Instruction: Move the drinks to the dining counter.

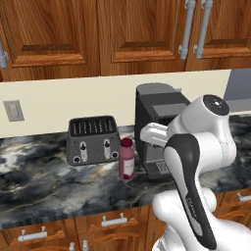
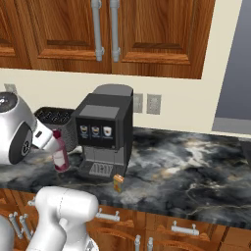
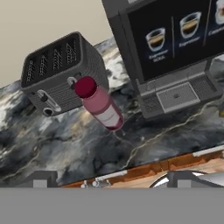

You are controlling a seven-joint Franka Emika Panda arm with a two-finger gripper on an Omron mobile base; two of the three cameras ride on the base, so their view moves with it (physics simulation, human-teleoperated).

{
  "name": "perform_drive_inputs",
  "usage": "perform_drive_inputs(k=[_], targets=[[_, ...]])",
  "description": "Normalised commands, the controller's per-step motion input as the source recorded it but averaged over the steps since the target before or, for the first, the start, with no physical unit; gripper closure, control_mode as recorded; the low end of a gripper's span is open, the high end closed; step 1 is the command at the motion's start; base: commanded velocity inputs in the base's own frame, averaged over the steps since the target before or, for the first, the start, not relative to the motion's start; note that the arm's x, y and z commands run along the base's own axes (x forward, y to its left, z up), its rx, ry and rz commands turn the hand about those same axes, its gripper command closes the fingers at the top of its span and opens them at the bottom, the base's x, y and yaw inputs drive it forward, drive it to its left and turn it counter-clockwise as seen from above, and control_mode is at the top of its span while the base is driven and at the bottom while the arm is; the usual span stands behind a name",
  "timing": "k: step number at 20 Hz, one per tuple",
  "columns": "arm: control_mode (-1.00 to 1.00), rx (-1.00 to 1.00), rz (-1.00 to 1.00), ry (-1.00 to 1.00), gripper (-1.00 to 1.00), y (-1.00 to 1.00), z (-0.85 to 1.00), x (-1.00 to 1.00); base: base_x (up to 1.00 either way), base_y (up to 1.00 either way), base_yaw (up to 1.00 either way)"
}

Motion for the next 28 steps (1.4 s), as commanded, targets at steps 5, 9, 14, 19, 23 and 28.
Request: perform_drive_inputs(k=[5, 9, 14, 19, 23, 28], targets=[[-1.0, -0.05, 0.0, 0.0, -1.0, 0.41, 0.0, 0.0, 0.0, 0.0, 0.0], [-1.0, -0.07, 0.0, 0.0, -1.0, 0.26, 0.01, 0.0, 0.0, 0.0, 0.0], [-1.0, -0.09, 0.0, 0.0, -1.0, 0.15, 0.0, 0.05, 0.0, 0.0, 0.0], [-1.0, -0.05, 0.0, 0.0, -1.0, 0.04, 0.0, 0.11, 0.0, 0.0, 0.0], [-1.0, -0.01, 0.0, -0.02, -1.0, 0.0, 0.0, 0.23, 0.0, 0.0, 0.0], [-1.0, 0.0, 0.0, 0.0, -1.0, 0.0, -0.07, 0.25, 0.0, 0.0, 0.0]])
